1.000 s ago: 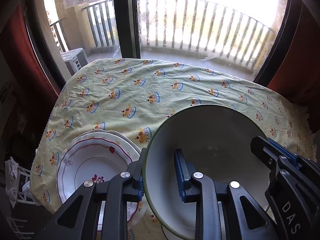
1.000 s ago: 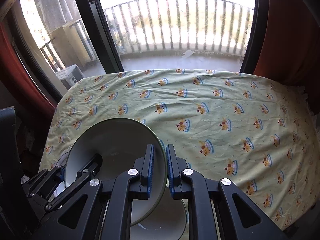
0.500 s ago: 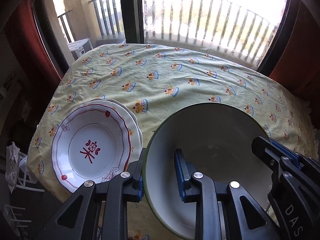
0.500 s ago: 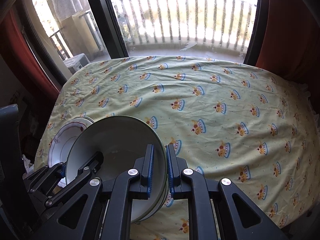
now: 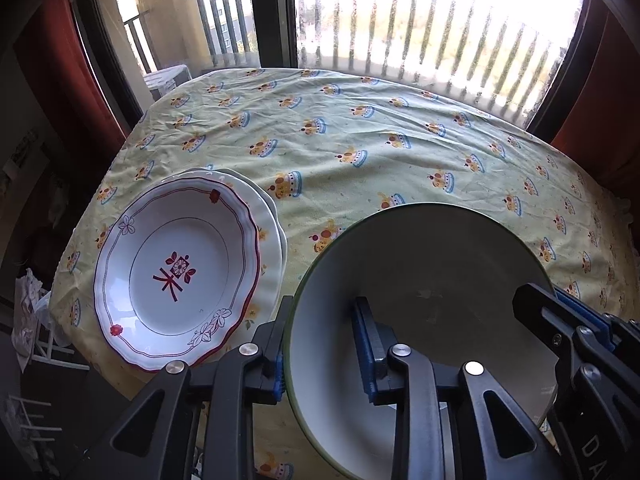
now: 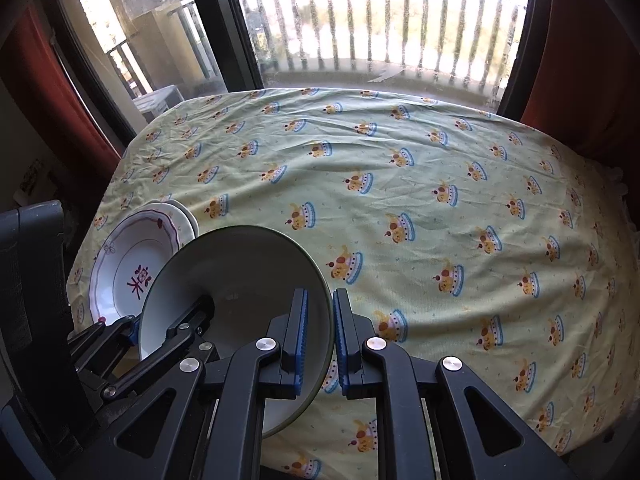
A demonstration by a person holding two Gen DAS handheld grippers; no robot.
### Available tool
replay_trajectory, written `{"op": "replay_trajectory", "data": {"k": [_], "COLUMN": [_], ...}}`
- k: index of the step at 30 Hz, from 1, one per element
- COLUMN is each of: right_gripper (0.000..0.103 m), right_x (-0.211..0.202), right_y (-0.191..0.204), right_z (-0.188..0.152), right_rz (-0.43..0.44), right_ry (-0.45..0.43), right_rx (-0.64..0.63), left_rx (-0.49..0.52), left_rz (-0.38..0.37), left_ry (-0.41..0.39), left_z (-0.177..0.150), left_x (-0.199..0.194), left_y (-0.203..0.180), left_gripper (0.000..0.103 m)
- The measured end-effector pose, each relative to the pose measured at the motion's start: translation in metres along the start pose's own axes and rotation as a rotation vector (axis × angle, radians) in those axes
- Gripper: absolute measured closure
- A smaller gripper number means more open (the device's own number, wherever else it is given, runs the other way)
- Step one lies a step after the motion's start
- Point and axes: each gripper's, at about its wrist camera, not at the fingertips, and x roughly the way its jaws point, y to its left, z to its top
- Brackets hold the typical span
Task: Organize plates and bowls
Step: 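Carry the nested bowls over the plate stack with both grippers, tilting them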
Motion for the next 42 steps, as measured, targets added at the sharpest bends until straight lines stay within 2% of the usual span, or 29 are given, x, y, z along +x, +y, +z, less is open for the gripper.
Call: {"op": "replay_trajectory", "data": {"k": [3, 14, 20, 28, 32, 34, 35, 37, 38, 40, 42], "right_gripper": [0.087, 0.087, 0.088, 0.087, 0.087, 0.087, 0.086, 0.084, 0.079, 0.069, 0.053], "right_x": [0.006, 0.024, 0.027, 0.024, 0.028, 0.031, 0.031, 0.032, 0.032, 0.033, 0.032], "right_y": [0.002, 0.011, 0.011, 0.016, 0.015, 0.013, 0.013, 0.014, 0.015, 0.018, 0.021], "right_z": [0.0, -0.001, -0.008, -0.017, -0.022, -0.022, -0.022, -0.022, -0.022, -0.022, -0.022], "right_rz": [0.001, -0.016, -0.06, -0.104, -0.138, -0.143, -0.147, -0.161, -0.165, -0.172, -0.188], "right_ry": [0.019, 0.059, 0.04, -0.023, -0.002, 0.017, 0.021, 0.026, 0.029, 0.034, 0.033], "right_rx": [-0.008, -0.045, -0.073, -0.04, 0.025, 0.078, 0.106, 0.151, 0.172, 0.212, 0.251], "left_rx": [-0.006, -0.027, 0.05, 0.136, 0.227, 0.267, 0.284, 0.315, 0.332, 0.366, 0.389], "left_rz": [0.007, -0.009, 0.01, -0.032, -0.076, -0.108, -0.121, -0.159, -0.178, -0.219, -0.26], "left_ry": [-0.003, 0.063, 0.047, 0.072, 0.084, 0.08, 0.077, 0.074, 0.074, 0.078, 0.089], "left_z": [0.0, -0.006, -0.008, -0.011, -0.009, -0.004, -0.002, 0.001, 0.003, 0.006, 0.01], "left_x": [0.003, 0.024, 0.025, 0.03, 0.033, 0.032, 0.032, 0.031, 0.031, 0.032, 0.033], "left_y": [0.002, 0.008, -0.002, -0.001, -0.004, -0.002, -0.001, 0.002, 0.003, 0.004, 0.007], "left_gripper": [0.076, 0.075, 0.073, 0.069, 0.062, 0.054, 0.045, 0.039, 0.036, 0.032, 0.027]}}
